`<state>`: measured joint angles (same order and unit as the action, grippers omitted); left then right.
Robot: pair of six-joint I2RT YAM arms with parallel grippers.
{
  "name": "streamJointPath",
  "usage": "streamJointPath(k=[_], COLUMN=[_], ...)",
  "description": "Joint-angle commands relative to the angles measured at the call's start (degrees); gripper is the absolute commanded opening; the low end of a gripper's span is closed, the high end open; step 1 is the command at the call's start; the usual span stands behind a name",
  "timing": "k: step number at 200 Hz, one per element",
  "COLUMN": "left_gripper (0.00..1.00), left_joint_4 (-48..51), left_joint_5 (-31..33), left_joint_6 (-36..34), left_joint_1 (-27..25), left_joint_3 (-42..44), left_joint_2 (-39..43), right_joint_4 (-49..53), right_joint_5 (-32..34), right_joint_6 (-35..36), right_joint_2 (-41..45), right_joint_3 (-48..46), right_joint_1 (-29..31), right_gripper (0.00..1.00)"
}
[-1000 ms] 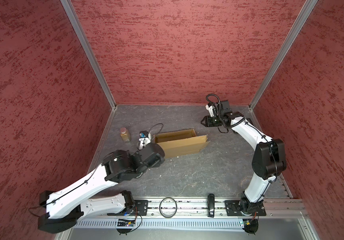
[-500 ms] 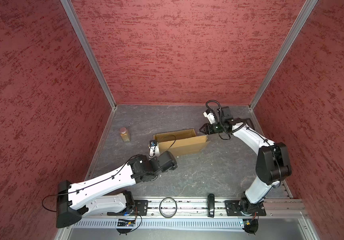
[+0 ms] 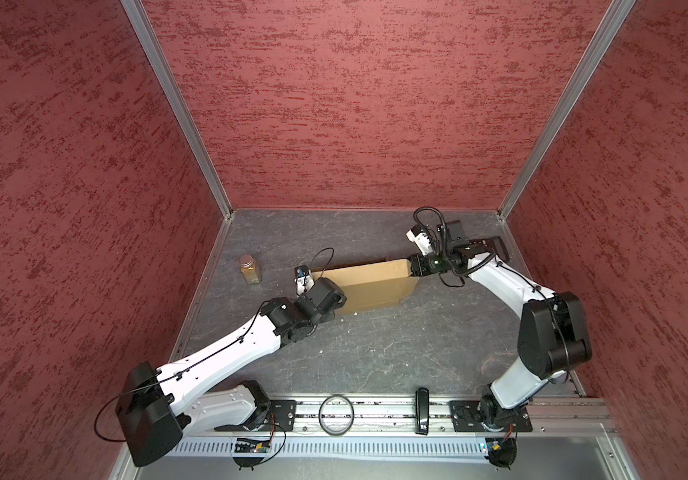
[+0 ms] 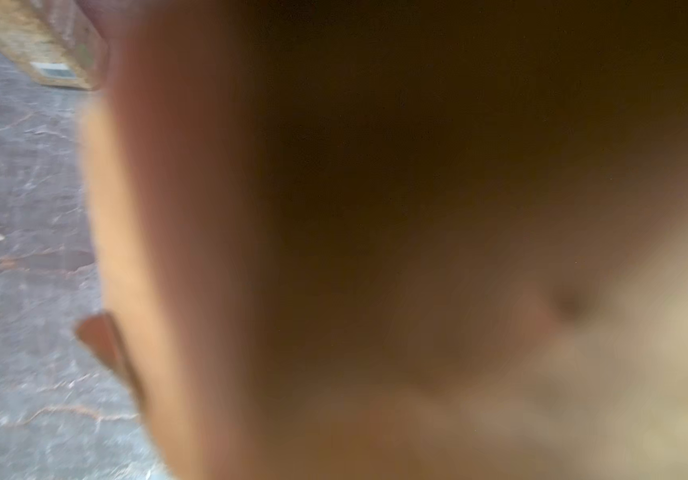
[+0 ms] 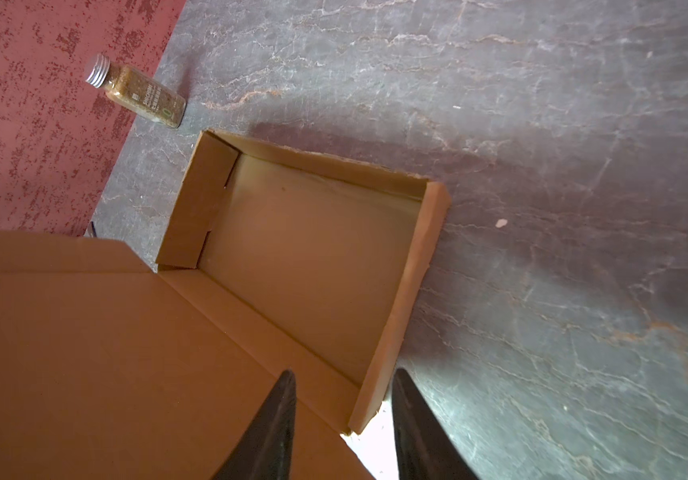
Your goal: Fold the paper box
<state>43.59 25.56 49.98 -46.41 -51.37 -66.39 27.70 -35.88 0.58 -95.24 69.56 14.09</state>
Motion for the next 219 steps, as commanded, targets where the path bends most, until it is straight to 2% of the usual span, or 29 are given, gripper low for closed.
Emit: streamJointPath(k=[1, 106, 219], left_gripper=[0.5, 0.5, 0.5], left_joint_4=[-4.8, -13.5, -17.4], left_joint_5=[-1.7, -5.3, -7.6], left_joint_6=[-3.1, -8.2, -12.7], left_joint_1=[1.5, 8.1, 14.9], left_joint_3=[0.0, -4.0, -11.6], left_joint_2=[-1.6, -11.2, -19.2], right_joint_4=[-1.2, -0.1, -1.0], right_joint_5=[-2.7, -4.9, -7.5], right_joint_6=[1.5, 3.2, 2.2], right_joint_2=[2.1, 3.9, 7.6], right_joint_3=[-0.6, -3.7, -6.0], right_joint_1=[-0.1, 0.0, -0.1], right_gripper=[0.39, 0.38, 0.4])
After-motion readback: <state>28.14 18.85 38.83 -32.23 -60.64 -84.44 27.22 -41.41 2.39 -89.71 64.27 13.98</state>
